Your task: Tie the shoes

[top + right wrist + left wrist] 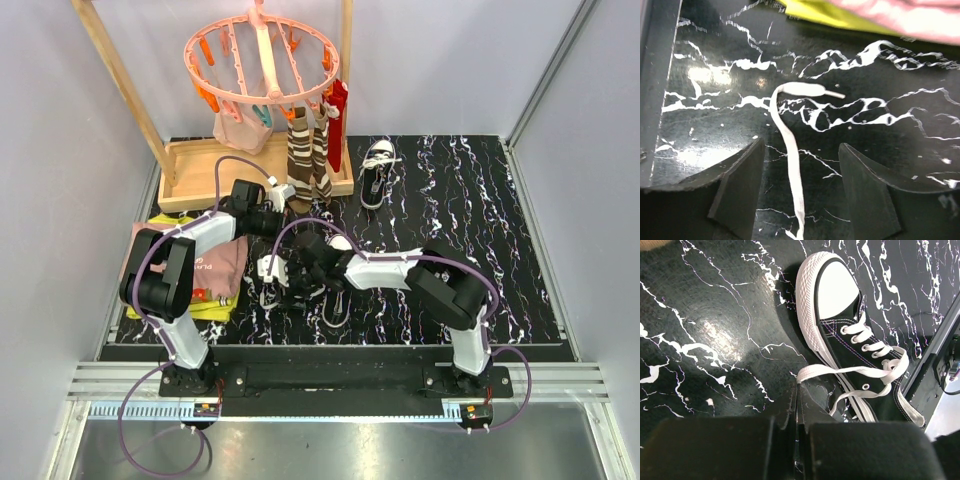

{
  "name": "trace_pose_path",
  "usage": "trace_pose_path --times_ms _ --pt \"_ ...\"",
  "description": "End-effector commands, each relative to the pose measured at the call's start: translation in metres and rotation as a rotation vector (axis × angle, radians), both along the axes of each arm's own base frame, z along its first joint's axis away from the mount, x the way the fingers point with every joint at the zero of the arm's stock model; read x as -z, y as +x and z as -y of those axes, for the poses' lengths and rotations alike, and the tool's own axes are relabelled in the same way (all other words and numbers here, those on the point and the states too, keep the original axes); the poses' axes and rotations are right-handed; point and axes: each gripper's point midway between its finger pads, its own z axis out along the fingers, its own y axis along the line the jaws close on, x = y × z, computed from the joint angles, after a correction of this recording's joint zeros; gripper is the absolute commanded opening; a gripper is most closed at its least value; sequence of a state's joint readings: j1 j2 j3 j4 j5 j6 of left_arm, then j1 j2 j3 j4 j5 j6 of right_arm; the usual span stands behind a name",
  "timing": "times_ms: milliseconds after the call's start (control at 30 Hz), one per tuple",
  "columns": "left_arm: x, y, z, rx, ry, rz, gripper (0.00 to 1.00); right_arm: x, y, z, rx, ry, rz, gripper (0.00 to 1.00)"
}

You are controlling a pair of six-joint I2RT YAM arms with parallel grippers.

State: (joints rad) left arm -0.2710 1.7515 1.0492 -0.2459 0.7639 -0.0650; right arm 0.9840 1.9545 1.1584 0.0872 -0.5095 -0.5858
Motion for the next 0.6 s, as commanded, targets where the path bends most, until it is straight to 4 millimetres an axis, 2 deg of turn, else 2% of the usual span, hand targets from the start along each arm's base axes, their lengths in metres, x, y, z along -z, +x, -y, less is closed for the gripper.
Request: trace_pose_path --times_ms 0,233,367,400,433,467,500,567 --pt "-0.013 0.009 0.007 0.011 -0.047 0.023 0.0 -0.004 0.0 -0.017 -0.061 0.041 0.058 0.68" --pt "-0.014 0.009 0.007 0.014 -0.046 0.029 0.0 0.028 -0.006 -0.01 -0.078 -0.03 0.055 0.6" --pt "-0.014 0.008 0.006 0.012 -0.045 0.031 0.0 0.036 -0.011 0.006 -0.067 -0.084 0.042 0.28" --pt "-0.016 0.008 0.007 0.015 -0.047 0.035 0.0 0.027 -0.011 0.008 -0.061 -0.079 0.046 0.06" --pt "-0.018 0.009 0.007 0.014 -0.048 0.042 0.0 0.025 -0.014 0.014 -0.057 -0.095 0.038 0.0" --pt "-0.02 0.008 0.008 0.021 -0.056 0.044 0.0 0.021 -0.015 0.019 -0.041 -0.1 0.035 0.0" --pt "-0.024 0.007 0.009 0.029 -0.065 0.05 0.0 -0.004 -0.013 0.018 -0.027 -0.06 0.062 0.0" --pt "-0.031 0.006 0.01 0.047 -0.071 0.072 0.0 -0.024 -0.01 0.031 0.034 -0.057 0.055 0.0"
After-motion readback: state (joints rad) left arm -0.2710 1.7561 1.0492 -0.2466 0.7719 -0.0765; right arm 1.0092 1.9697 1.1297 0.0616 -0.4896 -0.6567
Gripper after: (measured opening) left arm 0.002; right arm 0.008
